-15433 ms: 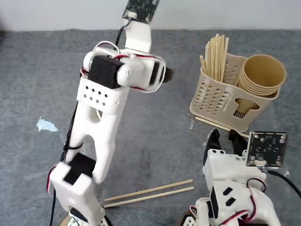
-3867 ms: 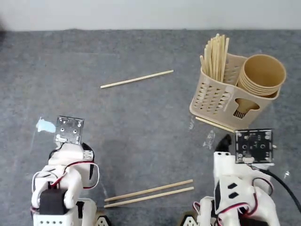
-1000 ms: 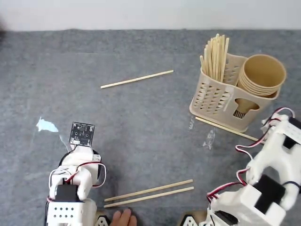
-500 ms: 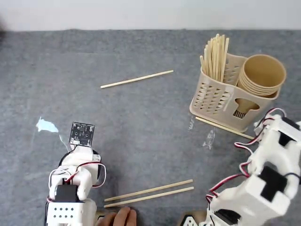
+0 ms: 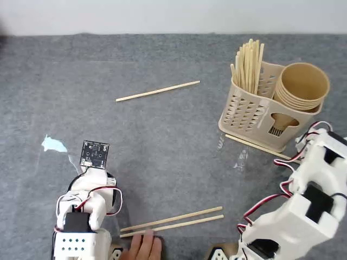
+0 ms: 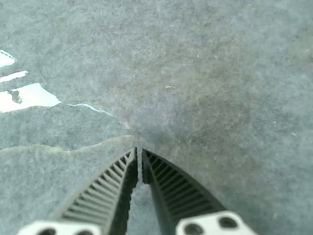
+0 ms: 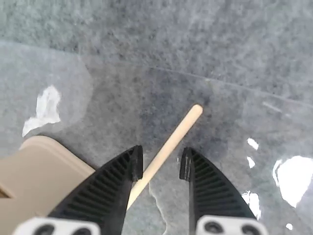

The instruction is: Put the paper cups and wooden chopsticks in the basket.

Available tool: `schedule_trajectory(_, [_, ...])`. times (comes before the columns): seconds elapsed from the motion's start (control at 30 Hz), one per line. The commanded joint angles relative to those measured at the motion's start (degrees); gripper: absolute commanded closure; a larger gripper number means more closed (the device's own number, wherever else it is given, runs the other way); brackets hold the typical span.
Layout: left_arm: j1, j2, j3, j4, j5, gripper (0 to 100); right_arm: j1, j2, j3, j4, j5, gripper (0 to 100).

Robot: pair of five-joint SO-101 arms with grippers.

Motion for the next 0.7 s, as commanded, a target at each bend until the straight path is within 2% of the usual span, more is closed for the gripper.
schedule_trajectory(0.0, [0.0,-0.53,-0.31,-1.05,-0.53,99,0.75,0.57,-2.11,0.04,-0.44,85.9])
schedule_trajectory(0.2, [0.0,-0.53,-0.31,-1.05,-0.53,99,0.84,2.59,-2.73,0.92,0.0,86.6])
schedule_trajectory(0.37, [0.0,-0.53,-0.31,-1.05,-0.53,99,2.42,2.86,-6.59,6.29,0.0,98.9])
schedule_trajectory(0.67, [0.0,-0.53,-0.31,-1.05,-0.53,99,2.68,2.15,-8.09,10.24,0.0,99.1])
